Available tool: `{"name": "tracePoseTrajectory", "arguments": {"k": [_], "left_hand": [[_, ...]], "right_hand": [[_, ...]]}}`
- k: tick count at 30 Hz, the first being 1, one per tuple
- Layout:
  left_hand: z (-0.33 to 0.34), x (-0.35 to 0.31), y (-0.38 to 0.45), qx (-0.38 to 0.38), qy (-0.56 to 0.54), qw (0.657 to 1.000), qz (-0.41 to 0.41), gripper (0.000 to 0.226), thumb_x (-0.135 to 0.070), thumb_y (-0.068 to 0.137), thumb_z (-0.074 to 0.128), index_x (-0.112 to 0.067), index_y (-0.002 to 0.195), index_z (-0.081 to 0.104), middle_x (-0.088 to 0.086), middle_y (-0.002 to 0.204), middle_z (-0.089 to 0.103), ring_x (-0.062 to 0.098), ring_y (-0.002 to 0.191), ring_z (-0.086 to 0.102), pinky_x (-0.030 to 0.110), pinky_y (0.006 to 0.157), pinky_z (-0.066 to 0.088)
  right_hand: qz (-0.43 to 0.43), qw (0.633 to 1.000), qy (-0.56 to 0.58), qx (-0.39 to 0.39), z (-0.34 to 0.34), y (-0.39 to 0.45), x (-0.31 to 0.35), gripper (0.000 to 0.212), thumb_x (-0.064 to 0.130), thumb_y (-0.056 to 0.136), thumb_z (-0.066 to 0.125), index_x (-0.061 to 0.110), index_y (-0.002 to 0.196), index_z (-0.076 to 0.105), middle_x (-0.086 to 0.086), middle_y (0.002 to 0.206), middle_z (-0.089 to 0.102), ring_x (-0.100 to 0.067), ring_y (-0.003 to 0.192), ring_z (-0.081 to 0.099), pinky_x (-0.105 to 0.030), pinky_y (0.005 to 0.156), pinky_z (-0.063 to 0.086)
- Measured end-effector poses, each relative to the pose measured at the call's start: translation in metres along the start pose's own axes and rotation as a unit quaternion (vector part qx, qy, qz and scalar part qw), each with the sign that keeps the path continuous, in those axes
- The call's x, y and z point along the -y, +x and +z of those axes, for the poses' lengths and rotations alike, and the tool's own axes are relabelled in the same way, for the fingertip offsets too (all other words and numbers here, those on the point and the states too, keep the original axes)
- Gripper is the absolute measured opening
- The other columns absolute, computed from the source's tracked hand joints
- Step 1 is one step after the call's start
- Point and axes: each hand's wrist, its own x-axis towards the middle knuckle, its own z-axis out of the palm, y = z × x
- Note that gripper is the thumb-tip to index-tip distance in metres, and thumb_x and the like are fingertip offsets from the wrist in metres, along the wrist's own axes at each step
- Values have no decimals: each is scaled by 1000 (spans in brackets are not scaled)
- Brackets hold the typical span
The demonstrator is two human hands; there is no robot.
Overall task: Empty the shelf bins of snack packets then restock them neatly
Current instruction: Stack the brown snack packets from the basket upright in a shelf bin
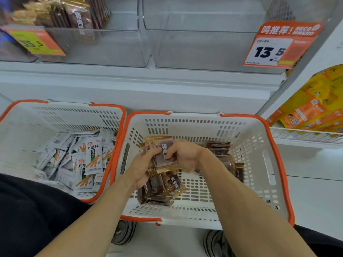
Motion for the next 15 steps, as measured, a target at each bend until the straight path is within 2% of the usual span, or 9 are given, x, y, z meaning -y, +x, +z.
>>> {"name": "tracePoseTrajectory", "arguments": {"k": [3,5,6,7,9,11,13,15], "left_hand": [[0,-21,-6,4,14,999,43,43,-31,91,64,-8,127,64,25,121,68,37,102,68,49,86,58],[-3,-43,-11,-28,61,996,59,69,-45,79,74,-8,133,50,25,128,61,35,107,68,52,85,59],[-4,-57,-15,-38,121,990,62,83,-56,68,80,-17,132,44,20,131,57,32,112,66,55,88,57],[-5,-74,-23,-27,205,976,66,86,-65,66,79,-25,131,41,11,134,53,28,116,63,53,92,56],[-4,-114,-43,61,367,926,69,61,-62,86,64,-39,137,38,-10,140,47,15,123,54,37,91,54],[-5,-158,-66,140,464,871,78,50,-52,96,56,-46,143,38,-25,133,50,2,119,54,19,81,50],[-12,-196,-89,139,532,824,135,43,-52,91,63,-40,131,54,-31,111,64,-10,97,62,11,73,48],[-23,-223,-102,91,583,781,204,47,-64,79,69,-34,116,63,-20,103,70,-5,87,66,19,74,52]], "right_hand": [[-42,996,35,64,16,-7,19,44,0,97,50,5,140,54,-24,131,60,-36,117,59,-53,105,47],[-64,994,45,81,23,-12,33,38,3,101,50,5,139,54,-21,127,65,-34,114,62,-51,99,52],[-78,992,44,84,26,-16,40,37,1,101,49,3,138,54,-19,122,66,-32,110,65,-46,92,56],[-97,991,38,81,29,-19,48,38,-2,100,49,1,139,52,-19,121,66,-30,106,66,-43,88,58],[-142,987,13,70,34,-26,62,45,-6,94,55,-3,139,52,-22,122,64,-31,107,66,-40,89,57],[-183,982,-19,44,43,-34,78,51,-12,86,63,-2,135,56,-21,123,66,-30,109,67,-37,88,56],[-224,973,-48,4,62,-42,94,52,-15,81,67,0,130,61,-17,120,70,-28,106,69,-34,83,57],[-278,956,-71,-54,87,-47,111,51,-12,73,74,5,121,66,-13,115,74,-27,104,70,-34,83,58]]}}
